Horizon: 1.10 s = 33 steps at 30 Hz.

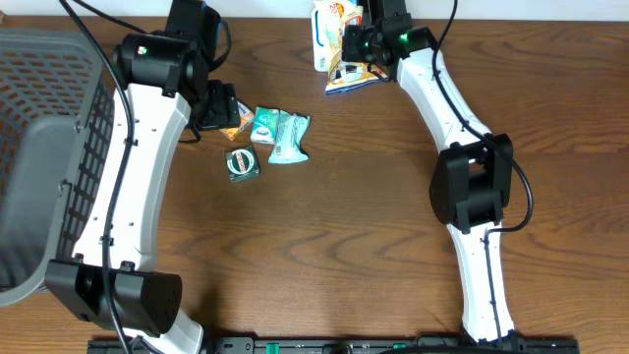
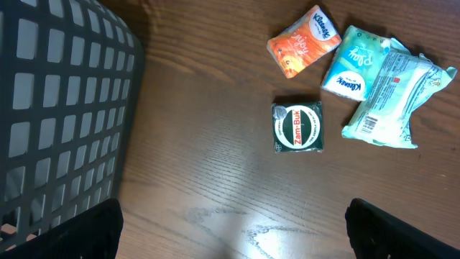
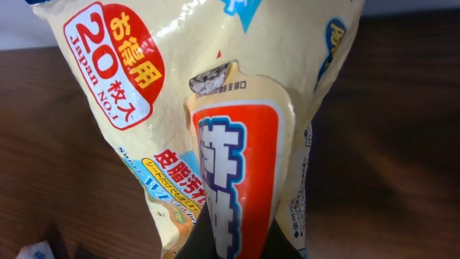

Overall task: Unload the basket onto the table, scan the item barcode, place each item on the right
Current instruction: 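Carry the snack bag right and drop it at the table edge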

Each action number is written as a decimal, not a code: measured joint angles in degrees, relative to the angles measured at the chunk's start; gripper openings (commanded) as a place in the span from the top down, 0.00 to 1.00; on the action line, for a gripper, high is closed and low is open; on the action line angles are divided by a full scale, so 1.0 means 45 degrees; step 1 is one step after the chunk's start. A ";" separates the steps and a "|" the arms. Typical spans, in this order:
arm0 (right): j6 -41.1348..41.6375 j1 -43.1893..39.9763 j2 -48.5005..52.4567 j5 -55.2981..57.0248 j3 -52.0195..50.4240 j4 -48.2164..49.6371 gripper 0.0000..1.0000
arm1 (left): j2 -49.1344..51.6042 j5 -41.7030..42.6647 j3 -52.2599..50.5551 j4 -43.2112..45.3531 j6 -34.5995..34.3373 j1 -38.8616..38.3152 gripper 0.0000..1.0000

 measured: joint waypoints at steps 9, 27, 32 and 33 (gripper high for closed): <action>-0.0520 -0.0602 0.0000 0.0291 0.1870 -0.2696 0.99 | 0.0000 0.0000 0.0000 0.0000 0.0000 0.0000 0.02; -0.3400 -0.6708 -0.0189 0.5663 0.2448 -0.7062 0.01 | 0.0000 0.0000 0.0000 -0.0005 0.0005 0.0000 0.02; -0.3487 -0.7645 -0.0189 0.4192 0.1851 -0.7621 0.01 | 0.0000 0.0000 0.0000 0.0000 0.0000 0.0000 0.02; -0.3483 -0.7664 -0.0189 0.3895 0.1826 -0.7689 0.01 | 0.0000 0.0000 0.0000 -0.0005 0.0000 0.0000 0.02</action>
